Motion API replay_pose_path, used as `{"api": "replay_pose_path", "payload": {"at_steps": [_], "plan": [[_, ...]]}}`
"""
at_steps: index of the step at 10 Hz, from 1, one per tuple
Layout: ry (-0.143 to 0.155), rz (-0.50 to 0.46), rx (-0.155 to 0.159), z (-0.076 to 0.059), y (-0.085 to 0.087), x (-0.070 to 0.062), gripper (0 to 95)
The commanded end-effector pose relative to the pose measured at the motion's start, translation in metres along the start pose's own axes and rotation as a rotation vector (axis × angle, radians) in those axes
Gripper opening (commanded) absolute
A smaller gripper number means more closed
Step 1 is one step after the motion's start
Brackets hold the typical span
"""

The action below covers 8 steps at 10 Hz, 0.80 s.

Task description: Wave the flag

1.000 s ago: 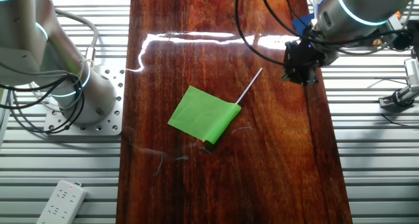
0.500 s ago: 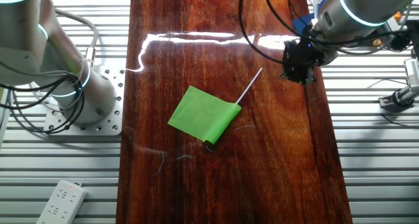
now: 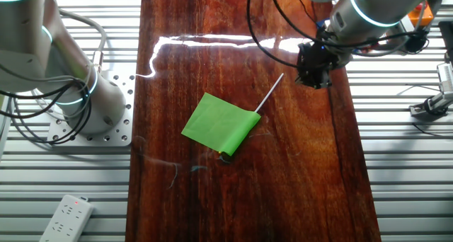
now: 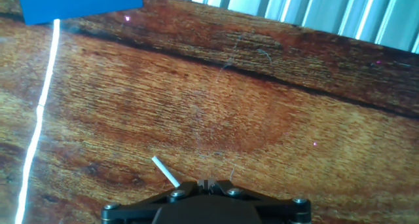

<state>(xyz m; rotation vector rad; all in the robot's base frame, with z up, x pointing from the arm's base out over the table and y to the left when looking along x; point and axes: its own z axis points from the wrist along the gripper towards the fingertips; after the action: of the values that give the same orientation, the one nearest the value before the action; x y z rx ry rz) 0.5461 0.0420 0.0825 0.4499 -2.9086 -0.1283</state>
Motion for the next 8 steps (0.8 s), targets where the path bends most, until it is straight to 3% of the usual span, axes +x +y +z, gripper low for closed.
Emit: {"api": "replay_pose_path", "payload": {"at_steps": [1, 8], "plan": [[0.004, 0.007, 0.001, 0.003, 0.002, 0.001, 0.0], [0.03, 0.004, -0.016, 0.022, 0.01, 0.011, 0.0]]}}
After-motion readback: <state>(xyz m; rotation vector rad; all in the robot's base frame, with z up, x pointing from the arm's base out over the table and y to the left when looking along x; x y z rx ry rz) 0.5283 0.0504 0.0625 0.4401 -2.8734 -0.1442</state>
